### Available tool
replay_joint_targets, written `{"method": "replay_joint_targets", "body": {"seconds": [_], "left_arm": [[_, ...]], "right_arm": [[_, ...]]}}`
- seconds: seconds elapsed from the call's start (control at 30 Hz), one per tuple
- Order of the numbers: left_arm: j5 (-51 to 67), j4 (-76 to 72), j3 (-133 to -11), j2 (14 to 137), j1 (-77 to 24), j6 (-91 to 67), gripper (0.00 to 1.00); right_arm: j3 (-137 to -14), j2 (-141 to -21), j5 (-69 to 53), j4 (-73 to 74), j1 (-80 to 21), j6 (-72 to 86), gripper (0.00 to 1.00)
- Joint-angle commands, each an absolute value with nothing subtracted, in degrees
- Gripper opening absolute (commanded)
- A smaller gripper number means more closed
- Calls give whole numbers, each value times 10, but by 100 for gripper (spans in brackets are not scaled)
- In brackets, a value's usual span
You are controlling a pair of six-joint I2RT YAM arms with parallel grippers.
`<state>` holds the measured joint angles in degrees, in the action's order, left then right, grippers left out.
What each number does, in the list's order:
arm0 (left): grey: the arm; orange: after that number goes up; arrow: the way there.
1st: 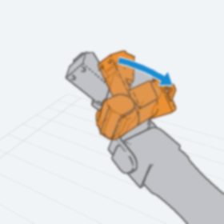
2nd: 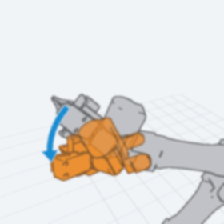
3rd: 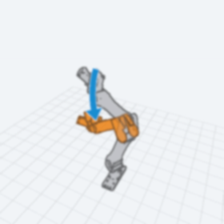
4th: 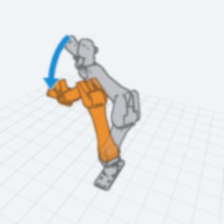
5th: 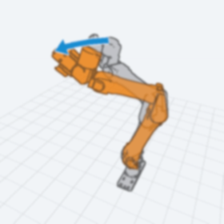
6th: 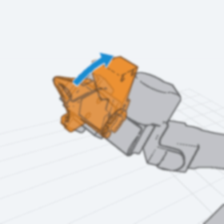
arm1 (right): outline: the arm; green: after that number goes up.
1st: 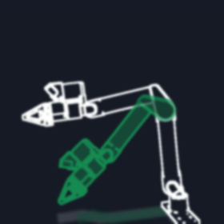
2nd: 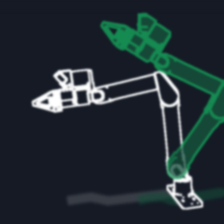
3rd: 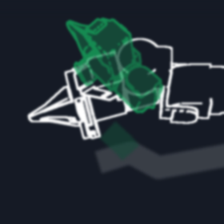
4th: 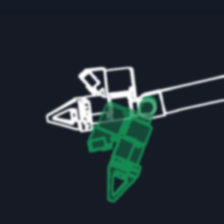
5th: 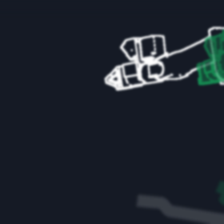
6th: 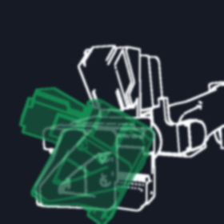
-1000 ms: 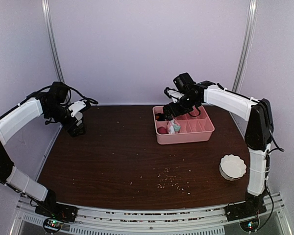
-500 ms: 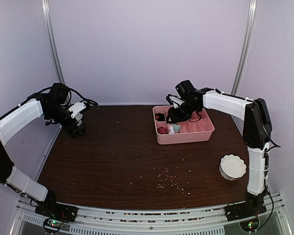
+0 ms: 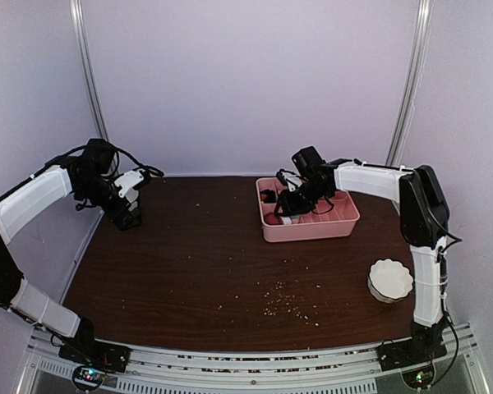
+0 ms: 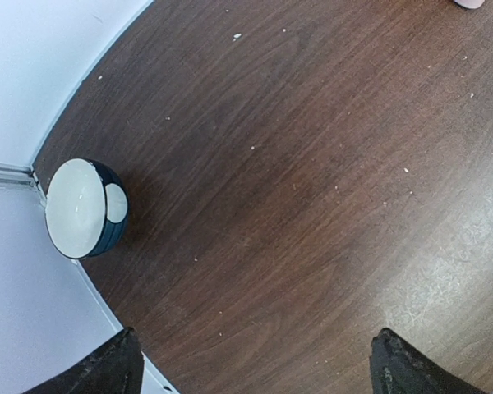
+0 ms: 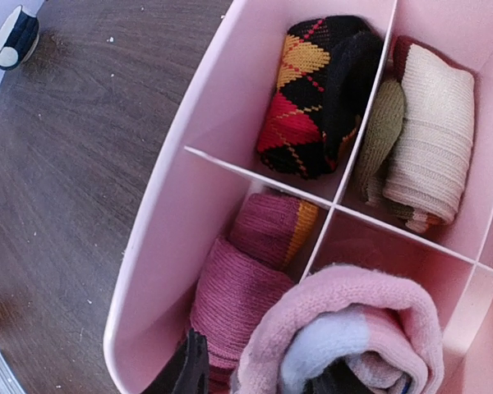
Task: Roll the socks
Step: Place the sock in the storage box.
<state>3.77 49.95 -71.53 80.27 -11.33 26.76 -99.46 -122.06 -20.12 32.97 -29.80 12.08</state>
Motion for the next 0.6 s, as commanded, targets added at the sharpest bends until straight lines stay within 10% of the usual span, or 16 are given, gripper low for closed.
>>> {"method": "replay_joint_targets", "body": {"seconds": [0.0,0.13,0.23,0.57], "left_arm": [[34,484,-718,799,-109,263,98],[4,471,-715,803,-108,251,98],[-17,450,-716,802,-89,221,98],[65,295,-669,806,34,149,98]], "right_arm": [[-962,-1225,-208,342,-283,127,43],[-963,-1181,-211,343,-284,121,57],[-968,-1139,-211,349,-285,117,100],[-853,-944,-201,281,-284,105,99]]}}
